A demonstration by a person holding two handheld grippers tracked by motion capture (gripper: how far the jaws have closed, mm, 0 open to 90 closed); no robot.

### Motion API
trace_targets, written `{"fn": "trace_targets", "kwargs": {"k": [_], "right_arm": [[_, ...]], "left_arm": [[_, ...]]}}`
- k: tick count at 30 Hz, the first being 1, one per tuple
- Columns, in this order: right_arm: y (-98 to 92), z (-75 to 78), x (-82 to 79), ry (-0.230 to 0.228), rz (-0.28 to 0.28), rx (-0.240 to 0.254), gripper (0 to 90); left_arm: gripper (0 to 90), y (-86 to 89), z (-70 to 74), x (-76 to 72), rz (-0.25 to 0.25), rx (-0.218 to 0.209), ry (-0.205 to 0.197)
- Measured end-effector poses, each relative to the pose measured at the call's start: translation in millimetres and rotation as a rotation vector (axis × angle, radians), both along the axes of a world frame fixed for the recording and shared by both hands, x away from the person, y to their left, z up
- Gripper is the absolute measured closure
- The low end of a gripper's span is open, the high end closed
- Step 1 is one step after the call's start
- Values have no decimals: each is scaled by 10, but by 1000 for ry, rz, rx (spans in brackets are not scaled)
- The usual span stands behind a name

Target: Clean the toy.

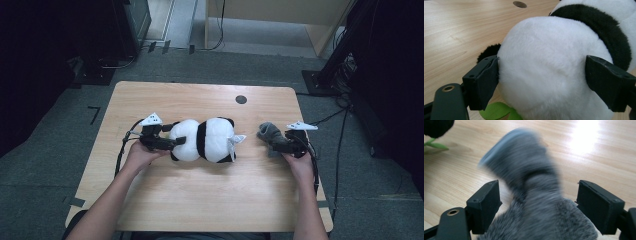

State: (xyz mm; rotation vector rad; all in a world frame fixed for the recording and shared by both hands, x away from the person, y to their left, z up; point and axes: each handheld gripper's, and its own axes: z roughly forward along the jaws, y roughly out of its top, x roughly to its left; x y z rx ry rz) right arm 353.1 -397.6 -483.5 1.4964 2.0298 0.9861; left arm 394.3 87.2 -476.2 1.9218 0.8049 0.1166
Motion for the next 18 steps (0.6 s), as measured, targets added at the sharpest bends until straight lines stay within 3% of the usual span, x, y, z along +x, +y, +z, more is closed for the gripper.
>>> {"fn": "trace_targets", "kwargs": {"k": [5, 8, 12, 14, 16, 18], "right_arm": [[-26, -41, 34, 22, -5, 12, 190], [-9, -111, 93, 84, -14, 28, 188], [33, -223, 136, 118, -4, -14, 196], [56, -271, 142, 132, 8, -41, 268], [59, -285, 122, 102, 18, -63, 379], [31, -297, 103, 85, 11, -18, 403]], "left_arm": [[146, 3, -9, 0, 2, -8, 10], [151, 0, -7, -8, 0, 2, 6], [154, -6, 8, -23, 7, 14, 1], [193, -37, 44, -64, 17, 37, -32], [218, -52, 58, -78, 24, 46, -37], [234, -39, 53, -70, 20, 37, -24]]}}
